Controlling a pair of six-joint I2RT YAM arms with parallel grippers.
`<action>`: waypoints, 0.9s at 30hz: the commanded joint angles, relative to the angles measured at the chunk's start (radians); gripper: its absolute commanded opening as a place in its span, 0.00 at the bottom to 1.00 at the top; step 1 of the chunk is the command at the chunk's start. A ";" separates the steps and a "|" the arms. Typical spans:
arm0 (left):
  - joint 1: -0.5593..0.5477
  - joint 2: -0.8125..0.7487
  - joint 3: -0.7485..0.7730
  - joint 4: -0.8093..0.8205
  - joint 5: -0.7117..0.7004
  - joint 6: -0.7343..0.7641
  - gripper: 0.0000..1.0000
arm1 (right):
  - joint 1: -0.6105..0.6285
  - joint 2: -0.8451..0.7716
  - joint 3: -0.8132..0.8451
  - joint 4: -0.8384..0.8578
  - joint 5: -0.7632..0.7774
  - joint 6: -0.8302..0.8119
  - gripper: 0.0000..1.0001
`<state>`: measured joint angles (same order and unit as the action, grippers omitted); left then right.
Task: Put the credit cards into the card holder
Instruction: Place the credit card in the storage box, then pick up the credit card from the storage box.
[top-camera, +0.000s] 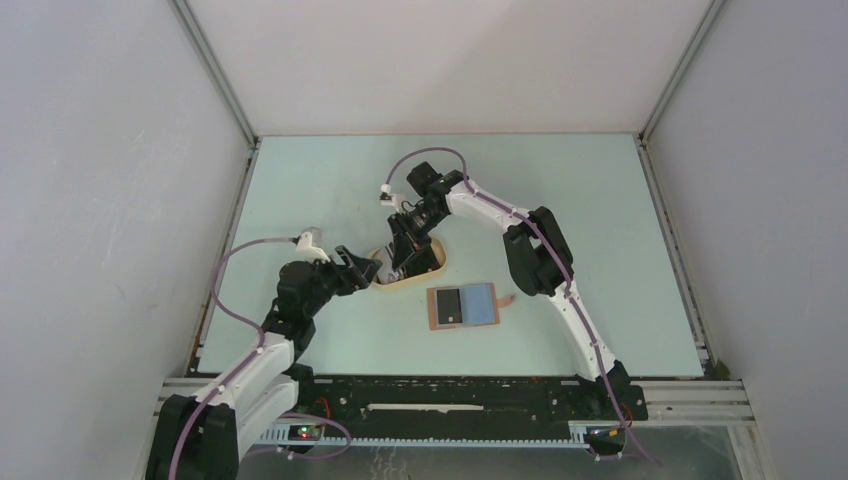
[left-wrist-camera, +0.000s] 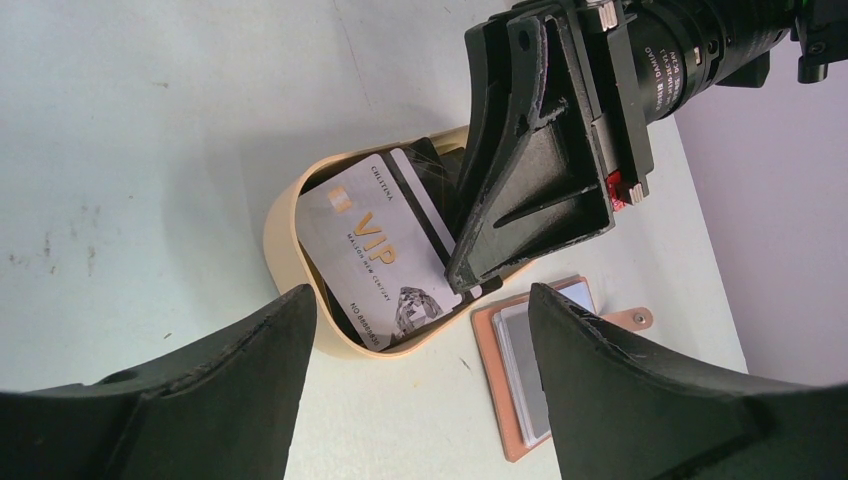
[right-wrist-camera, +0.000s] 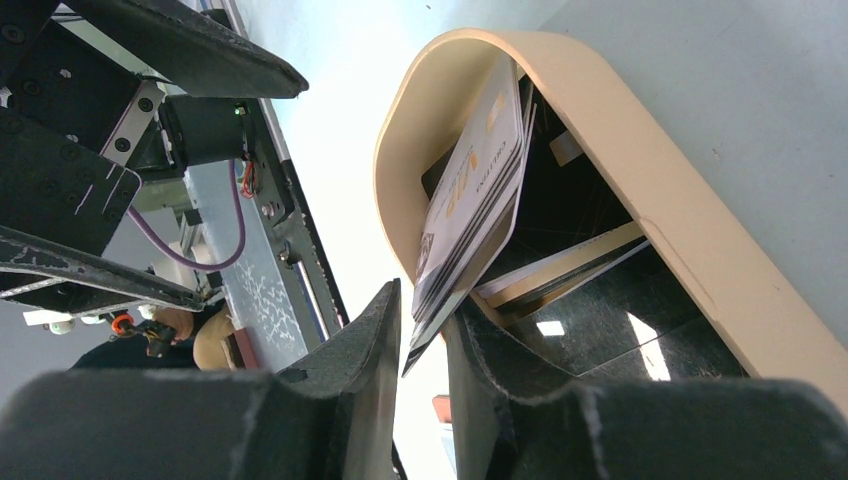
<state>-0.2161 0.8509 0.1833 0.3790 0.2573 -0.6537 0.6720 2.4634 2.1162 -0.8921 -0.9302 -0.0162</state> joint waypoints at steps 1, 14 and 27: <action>-0.004 0.003 0.026 0.026 -0.004 0.014 0.82 | -0.013 -0.031 -0.003 0.015 -0.028 0.010 0.31; -0.003 0.005 0.027 0.023 -0.004 0.016 0.82 | -0.027 -0.034 -0.016 0.018 -0.040 0.010 0.31; -0.004 0.005 0.029 0.023 -0.004 0.015 0.81 | -0.041 -0.036 -0.026 0.021 -0.047 0.008 0.30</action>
<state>-0.2161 0.8513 0.1833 0.3790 0.2573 -0.6533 0.6426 2.4634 2.0933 -0.8810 -0.9508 -0.0158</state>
